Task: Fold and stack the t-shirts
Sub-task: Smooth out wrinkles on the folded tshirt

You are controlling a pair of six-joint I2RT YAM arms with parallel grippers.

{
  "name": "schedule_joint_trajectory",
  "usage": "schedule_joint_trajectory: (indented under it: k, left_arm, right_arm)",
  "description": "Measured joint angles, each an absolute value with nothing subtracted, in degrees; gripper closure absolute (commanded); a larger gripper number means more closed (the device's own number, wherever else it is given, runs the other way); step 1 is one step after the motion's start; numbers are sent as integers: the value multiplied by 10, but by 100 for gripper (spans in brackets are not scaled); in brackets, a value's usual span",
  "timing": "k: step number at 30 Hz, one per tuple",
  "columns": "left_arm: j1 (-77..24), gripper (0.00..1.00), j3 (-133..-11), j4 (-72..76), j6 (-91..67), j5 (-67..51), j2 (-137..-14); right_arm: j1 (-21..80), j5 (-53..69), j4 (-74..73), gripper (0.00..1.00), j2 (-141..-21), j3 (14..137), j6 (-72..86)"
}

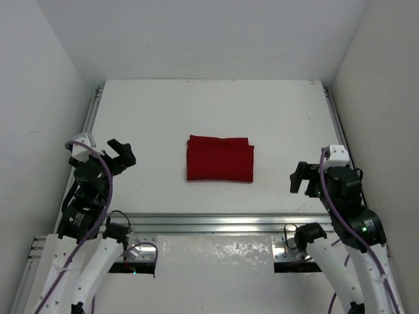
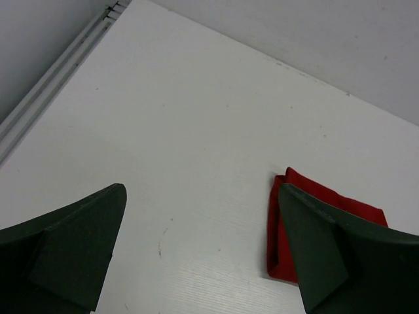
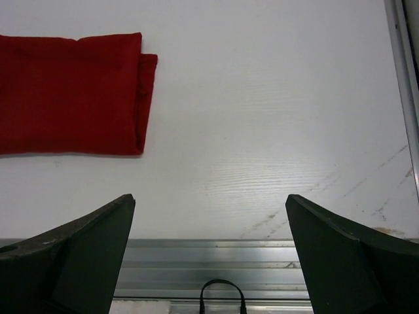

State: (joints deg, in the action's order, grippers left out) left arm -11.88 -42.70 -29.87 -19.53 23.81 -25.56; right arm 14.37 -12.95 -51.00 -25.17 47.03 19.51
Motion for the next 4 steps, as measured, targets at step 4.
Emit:
schedule_joint_trajectory:
  k: [4]
  left_arm:
    - [-124,0,-427,-298,-196,248,-257]
  right_arm:
    - [144,-139,-526,1,-236,469,194]
